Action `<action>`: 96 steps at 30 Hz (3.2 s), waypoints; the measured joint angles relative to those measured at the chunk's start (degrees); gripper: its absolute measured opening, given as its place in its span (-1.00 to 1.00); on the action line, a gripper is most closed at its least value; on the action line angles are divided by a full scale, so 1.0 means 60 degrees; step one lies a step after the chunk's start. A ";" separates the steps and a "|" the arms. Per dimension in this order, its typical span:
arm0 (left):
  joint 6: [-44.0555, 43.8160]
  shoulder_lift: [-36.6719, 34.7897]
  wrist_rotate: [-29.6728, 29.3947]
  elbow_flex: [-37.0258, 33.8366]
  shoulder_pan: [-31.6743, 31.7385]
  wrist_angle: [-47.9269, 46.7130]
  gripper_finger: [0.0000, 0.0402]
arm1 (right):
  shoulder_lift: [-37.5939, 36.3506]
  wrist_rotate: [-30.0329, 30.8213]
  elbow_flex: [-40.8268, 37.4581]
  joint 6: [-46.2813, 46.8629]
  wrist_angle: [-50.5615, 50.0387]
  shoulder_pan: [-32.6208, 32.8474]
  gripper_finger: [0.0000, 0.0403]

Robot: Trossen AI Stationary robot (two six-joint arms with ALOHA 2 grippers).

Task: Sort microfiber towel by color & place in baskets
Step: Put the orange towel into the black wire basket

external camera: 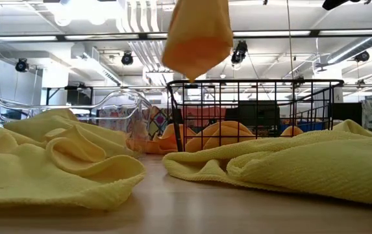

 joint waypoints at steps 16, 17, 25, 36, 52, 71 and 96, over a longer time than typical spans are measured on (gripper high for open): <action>-0.0731 0.1464 0.0614 -0.0440 0.0521 0.0610 -1.00 | -0.0006 0.0280 -0.0160 -0.0129 0.0036 0.0000 0.04; -0.0788 0.1521 0.0691 -0.0507 0.0521 0.0637 -1.00 | -0.0006 0.0277 -0.0167 -0.0125 0.0027 0.0000 0.04; -0.1442 0.1371 0.1076 -0.2308 0.0564 0.2384 -1.00 | -0.0006 0.0321 -0.0215 -0.0100 0.0104 0.0000 0.04; -0.2266 0.0865 0.1087 -0.4596 0.0598 0.4825 -1.00 | -0.0003 0.0753 -0.0490 0.0139 0.0175 0.0000 0.04; -0.2402 0.0532 0.0596 -0.6369 0.0965 0.5682 -1.00 | -0.0002 0.0769 -0.0627 0.0228 0.0320 0.0001 0.04; -0.3369 0.1029 0.1614 -0.6751 0.0923 0.5130 -1.00 | 0.0002 0.1105 -0.0694 0.0220 0.0396 0.0000 0.04; -0.4857 0.2217 0.1856 -0.6751 0.0921 0.3741 -1.00 | 0.0005 0.1526 -0.0754 0.0221 0.0552 0.0000 0.04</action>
